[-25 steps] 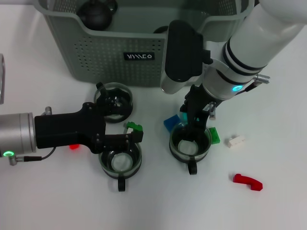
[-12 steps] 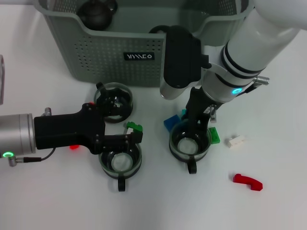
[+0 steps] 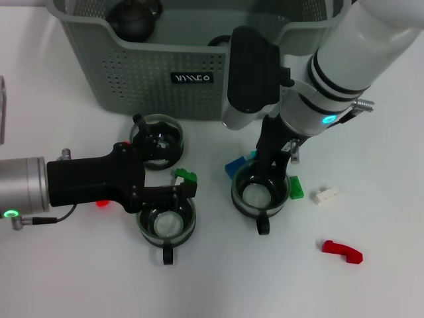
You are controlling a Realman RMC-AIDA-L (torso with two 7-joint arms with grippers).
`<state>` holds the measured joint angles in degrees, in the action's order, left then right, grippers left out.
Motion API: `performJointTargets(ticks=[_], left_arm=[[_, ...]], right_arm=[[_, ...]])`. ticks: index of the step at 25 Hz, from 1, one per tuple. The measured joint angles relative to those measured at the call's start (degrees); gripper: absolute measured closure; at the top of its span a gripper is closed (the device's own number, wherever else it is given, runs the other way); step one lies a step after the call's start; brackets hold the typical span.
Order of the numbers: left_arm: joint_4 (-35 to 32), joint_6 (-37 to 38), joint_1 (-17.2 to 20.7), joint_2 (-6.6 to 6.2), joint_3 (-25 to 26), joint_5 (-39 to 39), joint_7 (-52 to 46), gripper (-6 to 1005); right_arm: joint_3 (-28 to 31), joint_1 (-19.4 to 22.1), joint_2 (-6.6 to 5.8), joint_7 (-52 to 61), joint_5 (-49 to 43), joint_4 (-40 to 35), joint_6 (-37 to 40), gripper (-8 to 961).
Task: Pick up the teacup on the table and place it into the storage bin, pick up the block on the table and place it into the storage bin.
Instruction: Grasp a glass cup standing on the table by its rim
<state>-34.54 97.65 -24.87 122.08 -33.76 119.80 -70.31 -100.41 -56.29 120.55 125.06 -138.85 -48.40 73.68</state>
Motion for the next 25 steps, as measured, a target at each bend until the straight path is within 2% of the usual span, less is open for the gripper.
performJointTargets(ticks=[6, 12, 18, 25], left_arm=[[0.0, 0.19, 0.01, -0.07, 0.02, 0.0, 0.0, 187], [-0.05, 0.6, 0.49, -0.26, 0.01, 0.0, 0.0, 190], [-0.07, 0.64, 0.68, -0.26, 0.01, 0.0, 0.0, 195], [0.0, 0.74, 0.67, -0.26, 0.01, -0.05, 0.0, 202]], right_arm=[[5.25, 0.18, -0.38, -0.44, -0.44, -3.57, 5.97, 889], [13.53, 0.03, -0.58, -0.36, -4.64, -10.17, 16.91, 882], [25.93, -2.51, -0.66, -0.22, -6.01, -19.03, 27.85, 875], [43.14, -9.52, -1.07, 0.37, -5.84, -23.29, 30.98, 867]])
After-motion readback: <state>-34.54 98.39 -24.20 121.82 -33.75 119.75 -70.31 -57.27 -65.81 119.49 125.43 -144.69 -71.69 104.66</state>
